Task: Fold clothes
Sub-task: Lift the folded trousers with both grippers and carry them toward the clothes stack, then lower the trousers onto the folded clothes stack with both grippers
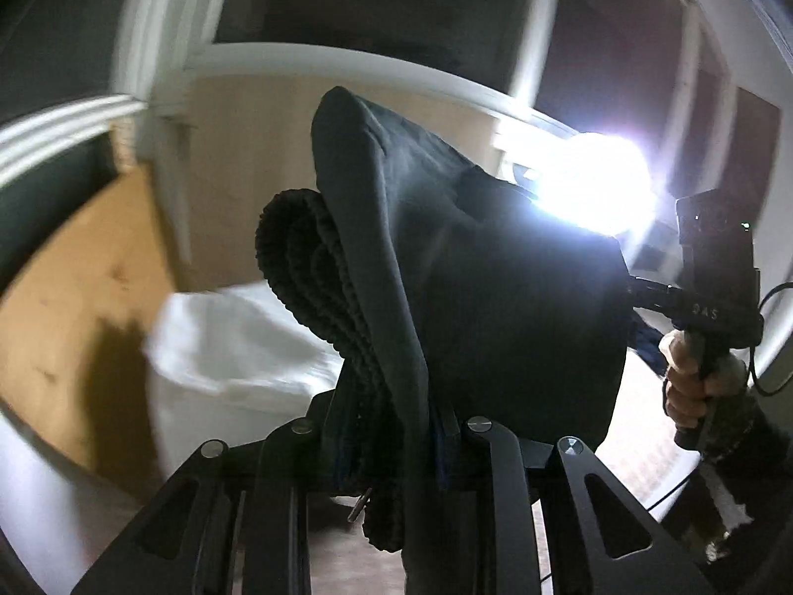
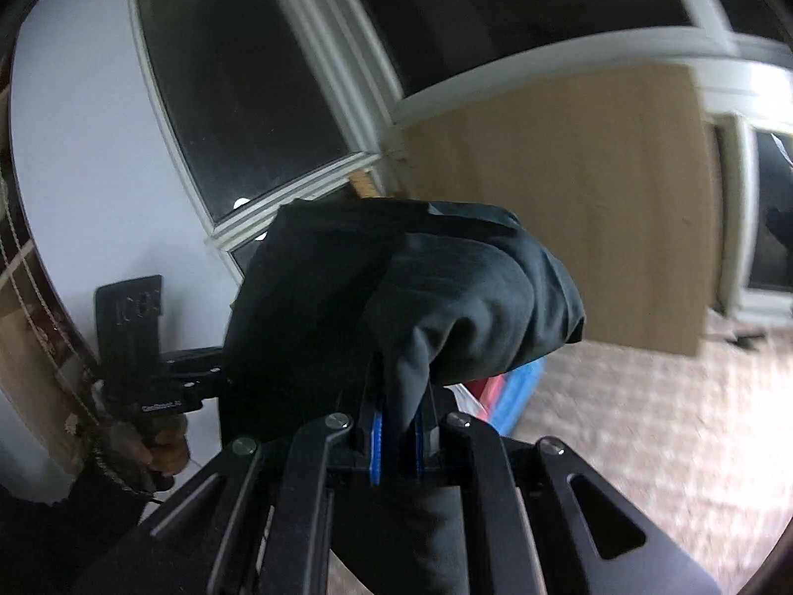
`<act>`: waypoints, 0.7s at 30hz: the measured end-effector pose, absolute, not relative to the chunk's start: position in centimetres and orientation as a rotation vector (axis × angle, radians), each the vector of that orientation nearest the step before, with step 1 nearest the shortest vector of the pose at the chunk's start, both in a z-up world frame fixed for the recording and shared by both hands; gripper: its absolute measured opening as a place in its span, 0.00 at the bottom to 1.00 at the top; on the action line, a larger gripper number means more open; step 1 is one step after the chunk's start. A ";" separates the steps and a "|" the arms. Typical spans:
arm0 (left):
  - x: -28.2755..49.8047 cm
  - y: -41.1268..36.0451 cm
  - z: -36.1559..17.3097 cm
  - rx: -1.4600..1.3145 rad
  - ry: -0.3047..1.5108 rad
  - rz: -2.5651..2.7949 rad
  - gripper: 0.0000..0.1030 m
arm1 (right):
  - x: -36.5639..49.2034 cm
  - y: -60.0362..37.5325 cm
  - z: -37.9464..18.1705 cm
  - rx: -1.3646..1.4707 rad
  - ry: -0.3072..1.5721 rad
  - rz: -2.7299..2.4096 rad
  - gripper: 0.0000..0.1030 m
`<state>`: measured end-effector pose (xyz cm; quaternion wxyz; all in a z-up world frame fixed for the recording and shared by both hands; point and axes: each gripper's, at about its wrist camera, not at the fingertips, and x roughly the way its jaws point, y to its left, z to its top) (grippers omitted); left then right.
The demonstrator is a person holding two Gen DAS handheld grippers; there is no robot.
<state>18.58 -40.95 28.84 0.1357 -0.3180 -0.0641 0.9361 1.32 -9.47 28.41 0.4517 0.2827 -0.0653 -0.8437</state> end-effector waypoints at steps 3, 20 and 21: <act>16.6 -44.4 28.6 -0.961 -0.199 2.770 0.22 | -0.7 -13.8 28.7 0.699 -0.128 -2.063 0.07; 6.9 -52.7 19.5 -1.272 -0.319 2.775 0.34 | -11.2 -22.3 20.0 1.073 -0.027 -1.967 0.21; 7.3 -52.9 19.9 -1.274 -0.294 2.805 0.34 | -11.1 -21.0 20.7 1.060 -0.044 -1.961 0.26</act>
